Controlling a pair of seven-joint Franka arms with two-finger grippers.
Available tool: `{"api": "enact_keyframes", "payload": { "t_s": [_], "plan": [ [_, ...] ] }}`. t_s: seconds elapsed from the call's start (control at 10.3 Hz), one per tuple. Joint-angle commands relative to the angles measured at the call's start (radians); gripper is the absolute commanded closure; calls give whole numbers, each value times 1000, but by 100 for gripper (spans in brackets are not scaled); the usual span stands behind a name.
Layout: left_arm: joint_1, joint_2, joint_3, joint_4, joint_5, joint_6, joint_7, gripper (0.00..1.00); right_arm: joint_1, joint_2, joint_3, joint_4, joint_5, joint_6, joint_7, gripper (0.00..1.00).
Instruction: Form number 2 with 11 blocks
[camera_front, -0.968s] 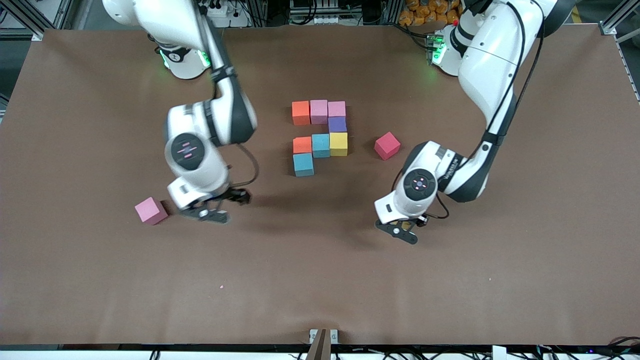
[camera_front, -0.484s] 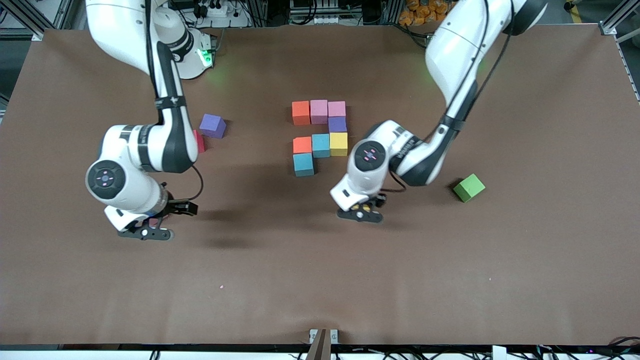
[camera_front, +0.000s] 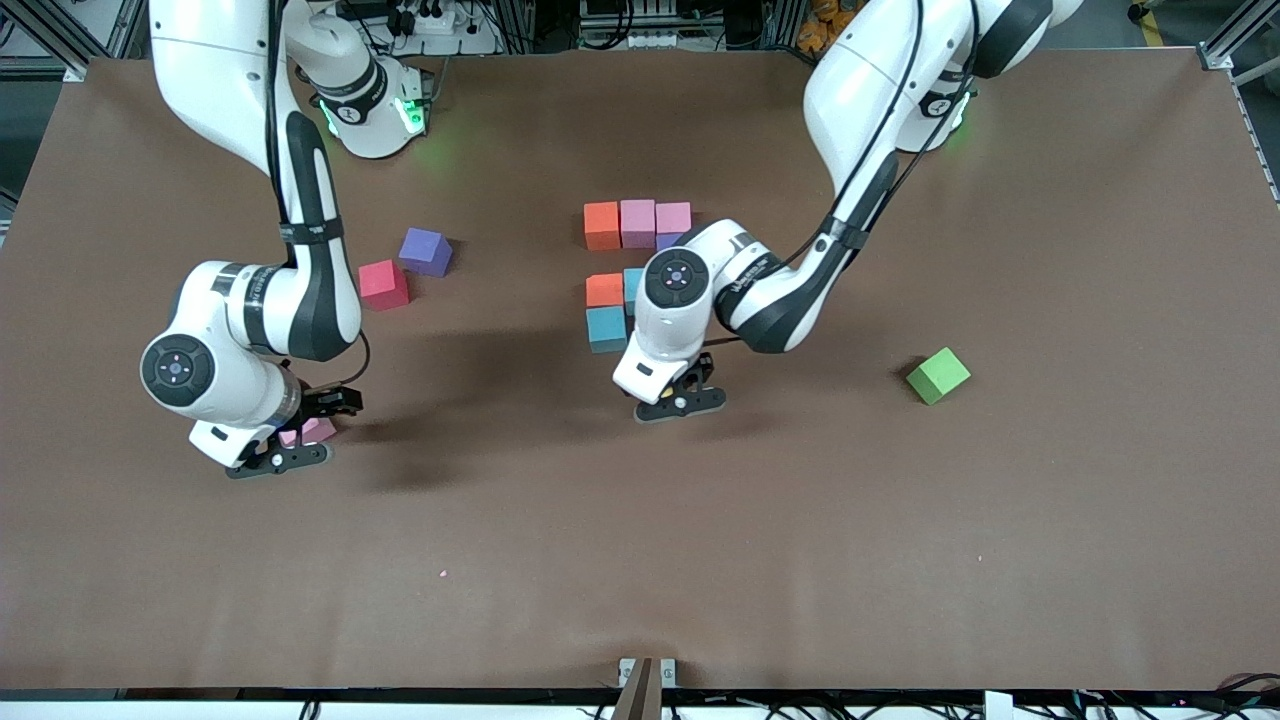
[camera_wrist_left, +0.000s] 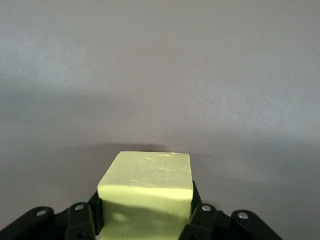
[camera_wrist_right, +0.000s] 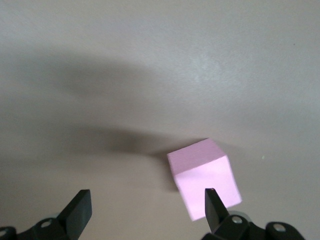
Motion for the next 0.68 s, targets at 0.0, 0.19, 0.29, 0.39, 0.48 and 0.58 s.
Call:
{"api": "enact_keyframes", "payload": {
  "t_s": [0.0, 0.19, 0.29, 0.39, 0.48, 0.58],
  "plan": [
    [-29, 57, 6, 70, -23, 19, -172, 51, -63, -20, 12, -74, -3, 105, -186, 0],
    [-47, 60, 6, 74, -75, 19, -211, 51, -115, -14, 15, -72, 19, 129, -349, 0],
    [-63, 71, 6, 76, -83, 20, -220, 51, -125, -11, 16, -74, 58, 130, -392, 0],
    [-72, 73, 10, 77, -83, 20, -213, 51, -123, -8, 25, -77, 115, 128, -418, 0],
    [-72, 74, 10, 91, -83, 25, -193, 50, -123, -5, 41, -78, 152, 125, -422, 0],
    [-74, 86, 9, 106, -83, 25, -168, 50, -120, -5, 44, -79, 157, 122, -422, 0]
  ]
}}
